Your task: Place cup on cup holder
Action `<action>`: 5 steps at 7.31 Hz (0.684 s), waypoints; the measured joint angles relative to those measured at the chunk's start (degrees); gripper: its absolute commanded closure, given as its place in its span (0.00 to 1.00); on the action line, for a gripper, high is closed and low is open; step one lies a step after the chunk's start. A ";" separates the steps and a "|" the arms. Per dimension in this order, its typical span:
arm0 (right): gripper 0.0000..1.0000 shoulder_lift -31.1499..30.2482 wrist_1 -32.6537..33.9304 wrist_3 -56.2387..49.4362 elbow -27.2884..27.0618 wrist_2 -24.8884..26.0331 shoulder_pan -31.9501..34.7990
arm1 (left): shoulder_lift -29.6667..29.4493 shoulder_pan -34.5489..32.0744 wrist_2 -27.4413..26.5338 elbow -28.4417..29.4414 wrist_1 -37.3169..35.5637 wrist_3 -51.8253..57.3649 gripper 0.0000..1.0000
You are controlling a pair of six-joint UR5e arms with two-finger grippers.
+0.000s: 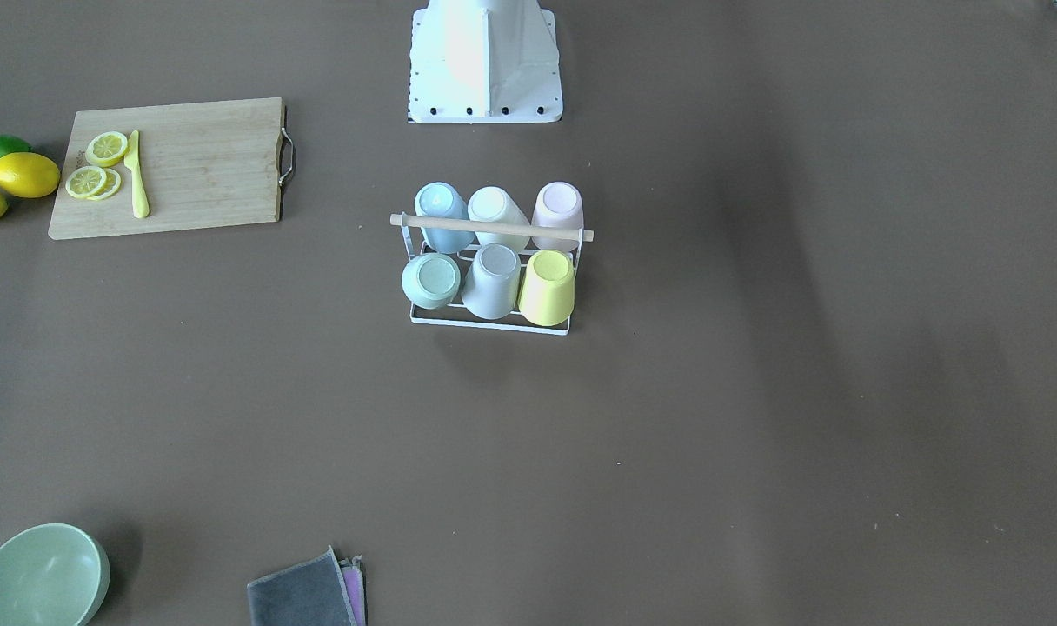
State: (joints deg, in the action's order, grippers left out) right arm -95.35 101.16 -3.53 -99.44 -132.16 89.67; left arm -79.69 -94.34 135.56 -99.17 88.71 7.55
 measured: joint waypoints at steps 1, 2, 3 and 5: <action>0.00 -0.13 0.00 -0.05 0.18 -0.09 0.06 | 0.30 -0.06 -0.02 -0.23 -0.02 0.01 0.02; 0.00 -0.22 0.00 -0.05 0.28 -0.13 0.11 | 0.43 -0.06 -0.03 -0.32 -0.05 0.01 0.02; 0.00 -0.23 0.00 -0.02 0.34 -0.13 0.13 | 0.44 -0.07 -0.03 -0.28 -0.06 0.01 0.02; 0.00 -0.20 0.00 0.03 0.38 -0.11 0.15 | 0.42 -0.06 -0.03 -0.15 -0.07 0.01 0.02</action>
State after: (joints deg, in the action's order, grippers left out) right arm -95.55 101.16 -3.50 -99.06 -132.28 89.82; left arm -79.26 -94.40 135.53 -99.32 88.64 7.56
